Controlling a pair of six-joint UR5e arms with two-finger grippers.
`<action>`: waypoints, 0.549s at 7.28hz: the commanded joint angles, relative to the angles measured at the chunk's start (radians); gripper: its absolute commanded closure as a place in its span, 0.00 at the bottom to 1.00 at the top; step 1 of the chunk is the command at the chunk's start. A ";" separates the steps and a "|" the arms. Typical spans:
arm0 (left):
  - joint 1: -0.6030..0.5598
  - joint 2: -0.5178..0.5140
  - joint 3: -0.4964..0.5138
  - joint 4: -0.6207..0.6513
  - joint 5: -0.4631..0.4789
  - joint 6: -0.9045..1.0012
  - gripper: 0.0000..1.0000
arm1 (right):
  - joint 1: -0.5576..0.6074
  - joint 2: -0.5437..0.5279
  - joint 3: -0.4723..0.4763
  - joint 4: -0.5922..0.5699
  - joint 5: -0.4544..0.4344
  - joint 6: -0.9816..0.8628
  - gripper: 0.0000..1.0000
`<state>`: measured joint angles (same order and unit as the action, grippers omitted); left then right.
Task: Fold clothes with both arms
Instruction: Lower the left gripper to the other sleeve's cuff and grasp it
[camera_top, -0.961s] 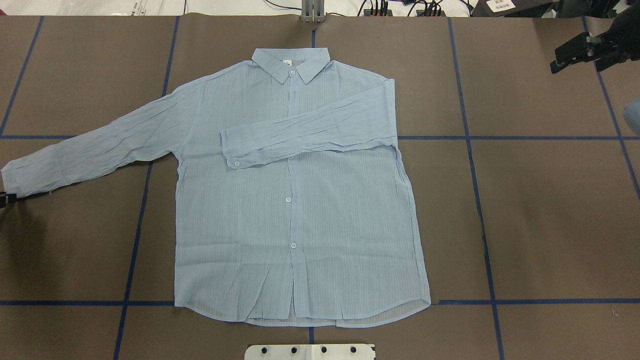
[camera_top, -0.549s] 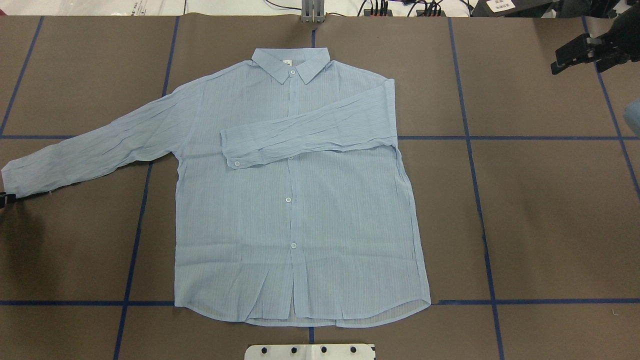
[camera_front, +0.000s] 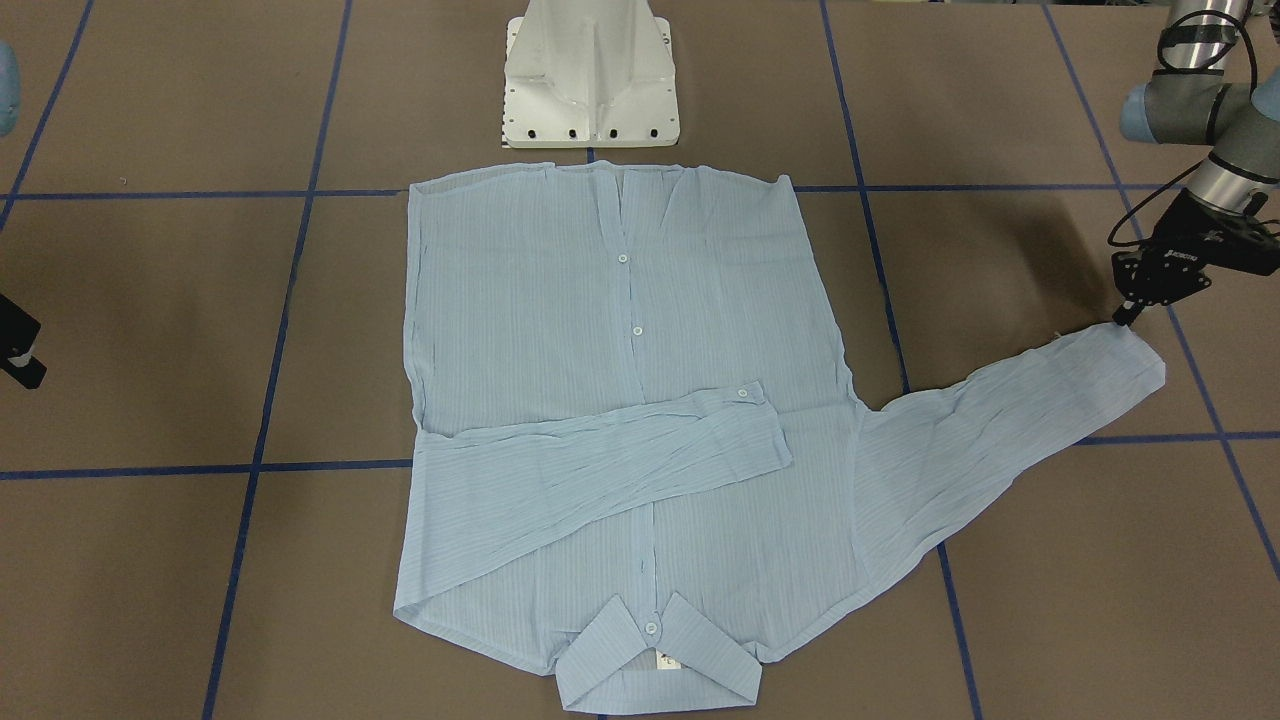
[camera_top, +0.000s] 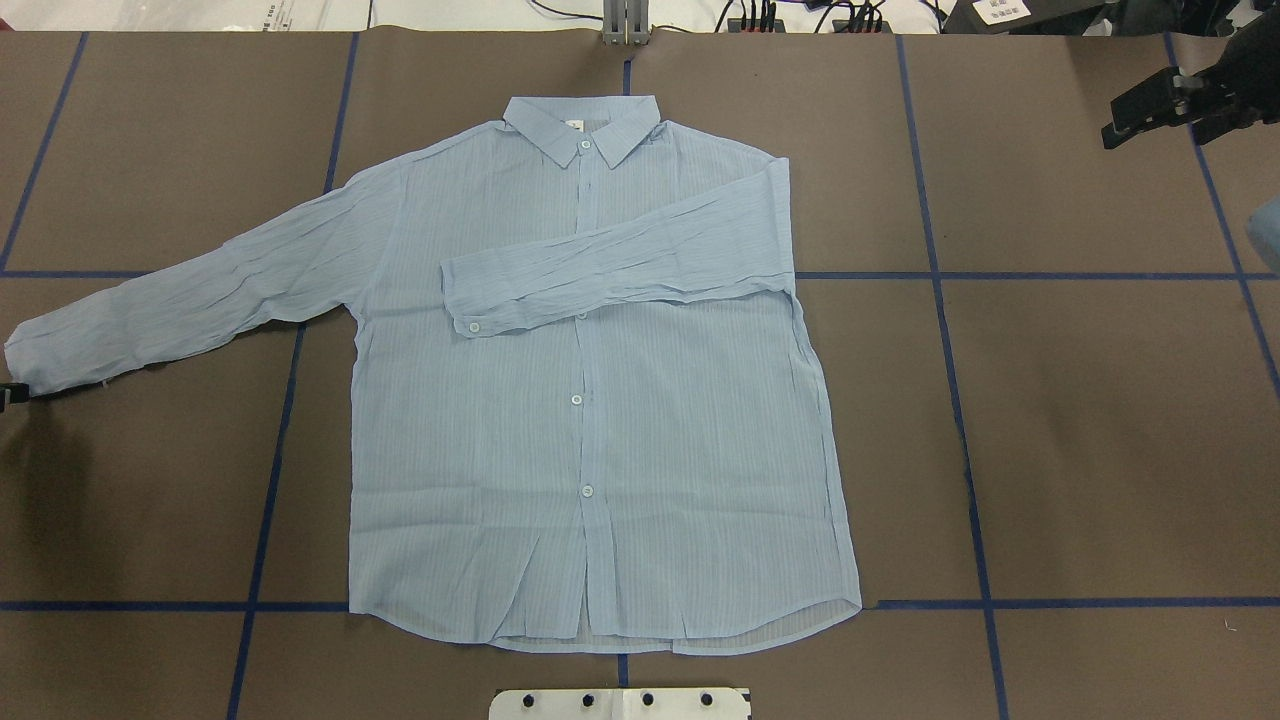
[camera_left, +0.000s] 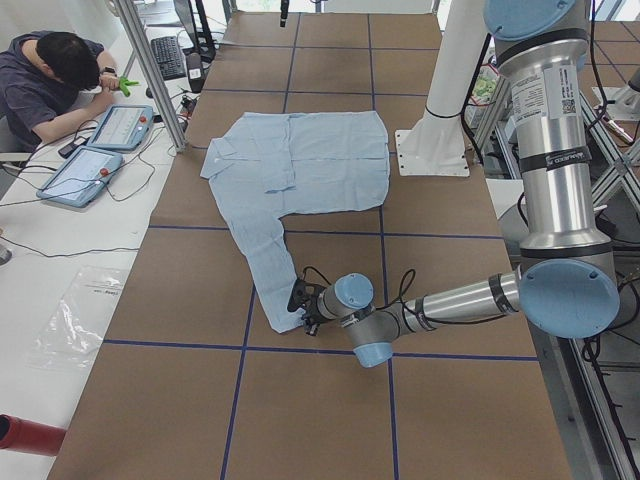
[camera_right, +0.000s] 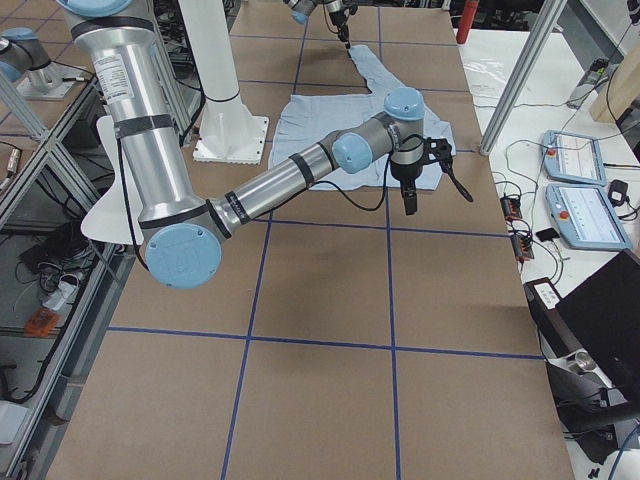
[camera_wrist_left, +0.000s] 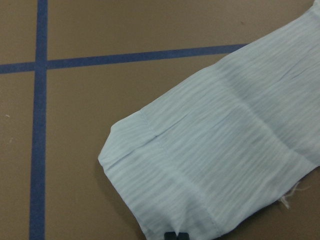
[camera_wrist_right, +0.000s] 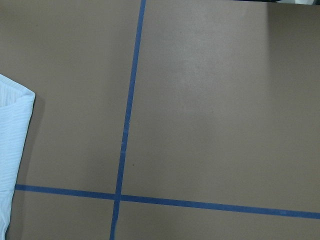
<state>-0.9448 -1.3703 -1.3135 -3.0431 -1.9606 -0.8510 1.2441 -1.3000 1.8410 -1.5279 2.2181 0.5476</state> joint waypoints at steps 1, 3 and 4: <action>-0.006 -0.001 -0.073 -0.061 -0.024 0.001 1.00 | 0.000 0.001 0.003 0.002 0.000 0.000 0.00; -0.012 -0.054 -0.160 -0.073 -0.066 -0.017 1.00 | 0.000 -0.001 0.006 0.000 0.002 0.005 0.00; -0.017 -0.123 -0.171 -0.060 -0.084 -0.075 1.00 | 0.000 -0.001 0.004 0.000 0.002 0.002 0.00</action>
<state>-0.9559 -1.4287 -1.4546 -3.1114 -2.0242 -0.8777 1.2440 -1.3006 1.8456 -1.5277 2.2191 0.5499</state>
